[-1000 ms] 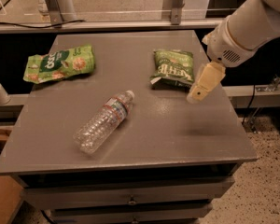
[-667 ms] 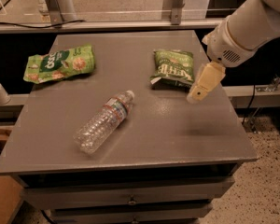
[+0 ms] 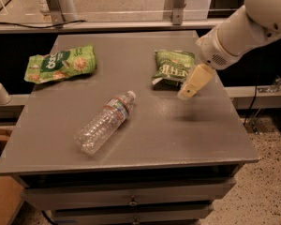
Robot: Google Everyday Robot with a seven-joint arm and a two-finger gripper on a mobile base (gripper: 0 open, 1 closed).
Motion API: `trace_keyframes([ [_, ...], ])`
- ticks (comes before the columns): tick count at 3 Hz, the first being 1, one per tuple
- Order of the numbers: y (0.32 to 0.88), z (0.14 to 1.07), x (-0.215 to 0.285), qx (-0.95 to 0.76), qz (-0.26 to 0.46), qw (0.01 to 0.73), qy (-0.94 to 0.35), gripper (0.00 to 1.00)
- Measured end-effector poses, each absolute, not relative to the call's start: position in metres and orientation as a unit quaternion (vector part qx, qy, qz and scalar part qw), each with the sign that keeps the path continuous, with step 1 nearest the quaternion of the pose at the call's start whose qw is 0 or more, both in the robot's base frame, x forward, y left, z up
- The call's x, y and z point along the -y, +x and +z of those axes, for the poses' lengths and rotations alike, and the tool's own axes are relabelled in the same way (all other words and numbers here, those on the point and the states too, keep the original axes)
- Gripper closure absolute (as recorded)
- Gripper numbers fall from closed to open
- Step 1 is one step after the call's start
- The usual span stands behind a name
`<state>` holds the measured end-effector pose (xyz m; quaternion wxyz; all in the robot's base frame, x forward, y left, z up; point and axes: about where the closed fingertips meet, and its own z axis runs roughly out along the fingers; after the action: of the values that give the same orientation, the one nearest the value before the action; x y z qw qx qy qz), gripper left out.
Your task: Pick green jalapeno chip bag
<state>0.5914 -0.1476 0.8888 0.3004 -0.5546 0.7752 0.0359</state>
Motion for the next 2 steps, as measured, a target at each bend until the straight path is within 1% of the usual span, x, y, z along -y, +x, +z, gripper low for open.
trace_keyframes([
  [1, 0.622, 0.876, 0.137, -0.776, 0.037, 0.313, -0.547, 0.00],
  [2, 0.645, 0.860, 0.126, -0.780, 0.043, 0.312, -0.541, 0.16],
])
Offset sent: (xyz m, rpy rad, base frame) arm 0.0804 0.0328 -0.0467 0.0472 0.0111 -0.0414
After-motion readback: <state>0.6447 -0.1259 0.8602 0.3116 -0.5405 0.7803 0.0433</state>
